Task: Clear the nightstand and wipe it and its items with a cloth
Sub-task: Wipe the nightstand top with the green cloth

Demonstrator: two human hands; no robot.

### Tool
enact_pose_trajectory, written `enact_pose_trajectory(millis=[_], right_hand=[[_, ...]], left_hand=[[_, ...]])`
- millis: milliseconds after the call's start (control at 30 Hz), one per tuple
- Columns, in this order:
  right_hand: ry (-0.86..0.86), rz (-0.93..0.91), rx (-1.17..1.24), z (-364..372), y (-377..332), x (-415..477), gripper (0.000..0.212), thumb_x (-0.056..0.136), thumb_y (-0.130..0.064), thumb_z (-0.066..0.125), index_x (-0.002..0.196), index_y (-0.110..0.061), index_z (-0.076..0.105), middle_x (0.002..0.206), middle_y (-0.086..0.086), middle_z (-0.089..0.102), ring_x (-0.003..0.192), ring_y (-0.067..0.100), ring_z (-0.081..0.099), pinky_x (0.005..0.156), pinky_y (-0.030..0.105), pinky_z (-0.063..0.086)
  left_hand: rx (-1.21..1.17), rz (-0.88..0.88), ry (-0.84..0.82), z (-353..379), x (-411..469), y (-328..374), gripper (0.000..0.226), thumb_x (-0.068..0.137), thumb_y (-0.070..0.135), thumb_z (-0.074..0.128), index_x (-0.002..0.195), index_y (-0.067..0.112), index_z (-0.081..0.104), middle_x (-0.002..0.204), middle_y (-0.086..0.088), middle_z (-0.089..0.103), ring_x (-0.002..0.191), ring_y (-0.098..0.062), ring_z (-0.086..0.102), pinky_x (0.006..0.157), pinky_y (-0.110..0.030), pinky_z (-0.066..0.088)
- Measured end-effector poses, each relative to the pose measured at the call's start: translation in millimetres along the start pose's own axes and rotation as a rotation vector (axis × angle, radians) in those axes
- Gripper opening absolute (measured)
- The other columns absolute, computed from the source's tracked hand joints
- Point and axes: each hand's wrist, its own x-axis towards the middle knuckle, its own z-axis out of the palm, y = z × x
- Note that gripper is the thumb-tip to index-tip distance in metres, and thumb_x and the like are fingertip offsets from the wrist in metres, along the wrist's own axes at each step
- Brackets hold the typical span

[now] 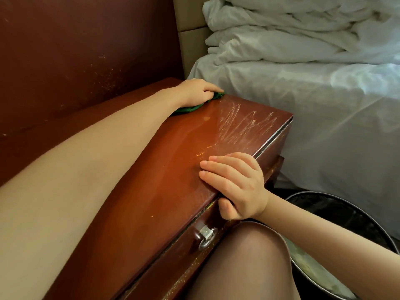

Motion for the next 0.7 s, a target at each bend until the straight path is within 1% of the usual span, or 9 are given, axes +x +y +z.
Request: enact_pose_trajectory(millis=[67,200,300,400,533,633,700], right_hand=[[-0.005,0.002,-0.005,-0.4,-0.7,0.3,0.047,0.099,-0.033,0.017,0.107,-0.012,0.058,0.1,0.008,0.072,0.098,0.02,0.061,0.083,0.032,0.045],[-0.015,0.014,-0.004,-1.5,-1.7,0.5,0.047,0.099,-0.033,0.017,0.108,-0.012,0.057,0.101,0.009,0.072,0.099,0.02,0.061,0.084,0.032,0.044],[-0.018,0.017,-0.01,-1.9,-2.0,1.1,0.047,0.099,-0.033,0.017,0.107,-0.011,0.058,0.101,0.009,0.072,0.099,0.021,0.061,0.085,0.032,0.044],[-0.025,0.016,-0.013,-2.5,-2.5,1.0,0.047,0.099,-0.033,0.017,0.107,-0.011,0.058,0.101,0.009,0.071,0.099,0.021,0.061,0.085,0.033,0.044],[-0.036,0.022,-0.009,-2.9,-3.3,1.1,0.046,0.099,-0.033,0.018,0.108,-0.011,0.057,0.102,0.01,0.071,0.1,0.021,0.061,0.085,0.034,0.045],[-0.039,0.022,-0.009,-3.6,-2.8,1.9,0.046,0.099,-0.033,0.018,0.108,-0.011,0.057,0.102,0.01,0.071,0.1,0.021,0.06,0.084,0.035,0.046],[-0.039,0.021,-0.004,-3.5,-3.2,1.9,0.046,0.099,-0.032,0.018,0.108,-0.011,0.057,0.101,0.01,0.071,0.1,0.021,0.06,0.084,0.035,0.046]], left_hand=[[-0.008,0.021,0.001,0.5,-3.4,1.2,0.041,0.1,0.019,0.037,0.133,0.038,0.051,0.137,0.007,0.052,0.123,-0.016,0.046,0.097,-0.024,0.029],[-0.012,0.073,-0.003,2.3,-15.9,1.8,0.039,0.099,0.019,0.039,0.131,0.037,0.052,0.136,0.011,0.052,0.12,-0.012,0.048,0.092,-0.019,0.03],[-0.026,0.131,-0.005,3.4,-30.0,2.0,0.038,0.099,0.018,0.042,0.13,0.037,0.053,0.14,0.013,0.048,0.129,-0.011,0.043,0.101,-0.021,0.028],[-0.045,0.186,-0.014,3.1,-47.5,3.5,0.039,0.098,0.016,0.044,0.13,0.036,0.053,0.14,0.015,0.047,0.133,-0.008,0.038,0.11,-0.025,0.025],[-0.05,0.271,-0.061,2.7,-77.2,7.8,0.04,0.098,0.015,0.046,0.13,0.038,0.051,0.139,0.02,0.044,0.135,-0.003,0.033,0.113,-0.028,0.019],[-0.08,0.339,-0.09,0.3,-100.9,12.6,0.044,0.097,0.012,0.047,0.126,0.045,0.046,0.132,0.028,0.04,0.133,0.003,0.031,0.114,-0.03,0.022],[-0.101,0.379,-0.104,-1.2,-115.9,13.5,0.045,0.097,0.011,0.048,0.123,0.047,0.044,0.13,0.032,0.039,0.131,0.007,0.03,0.114,-0.027,0.023]])
